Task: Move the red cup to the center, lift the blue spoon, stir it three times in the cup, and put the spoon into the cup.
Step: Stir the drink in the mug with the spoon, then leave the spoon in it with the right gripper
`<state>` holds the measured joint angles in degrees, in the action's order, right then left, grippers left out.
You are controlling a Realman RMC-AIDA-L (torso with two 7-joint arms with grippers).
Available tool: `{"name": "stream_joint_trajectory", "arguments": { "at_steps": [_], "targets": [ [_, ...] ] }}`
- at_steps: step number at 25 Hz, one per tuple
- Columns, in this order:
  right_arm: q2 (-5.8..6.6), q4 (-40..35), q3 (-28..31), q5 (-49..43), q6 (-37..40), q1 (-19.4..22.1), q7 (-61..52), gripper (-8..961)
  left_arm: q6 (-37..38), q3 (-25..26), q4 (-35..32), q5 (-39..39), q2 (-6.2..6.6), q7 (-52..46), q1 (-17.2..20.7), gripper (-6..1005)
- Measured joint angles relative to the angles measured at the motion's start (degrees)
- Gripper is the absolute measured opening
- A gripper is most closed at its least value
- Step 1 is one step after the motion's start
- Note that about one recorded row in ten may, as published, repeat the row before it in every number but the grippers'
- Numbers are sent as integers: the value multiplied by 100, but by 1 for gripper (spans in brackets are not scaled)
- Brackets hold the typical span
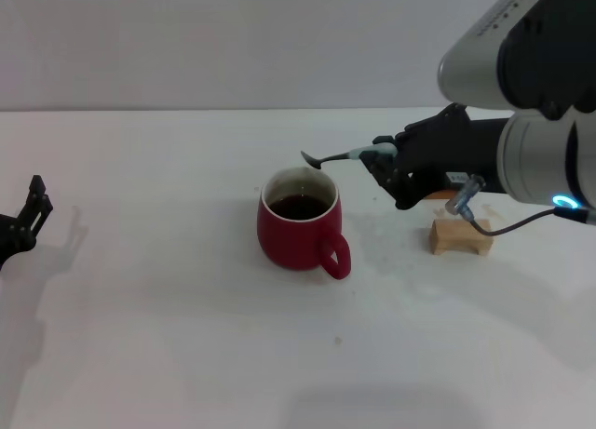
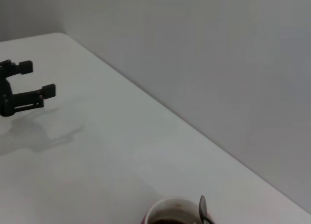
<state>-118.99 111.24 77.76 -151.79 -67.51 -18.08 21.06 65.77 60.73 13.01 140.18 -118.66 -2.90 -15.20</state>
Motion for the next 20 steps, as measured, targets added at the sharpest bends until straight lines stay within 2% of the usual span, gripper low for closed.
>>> {"name": "stream_joint_trajectory", "arguments": {
  "at_steps": [20],
  "targets": [
    [5, 12, -42, 1, -50, -37, -12, 133, 33, 9, 24, -10, 15, -24, 27, 852]
  ]
}}
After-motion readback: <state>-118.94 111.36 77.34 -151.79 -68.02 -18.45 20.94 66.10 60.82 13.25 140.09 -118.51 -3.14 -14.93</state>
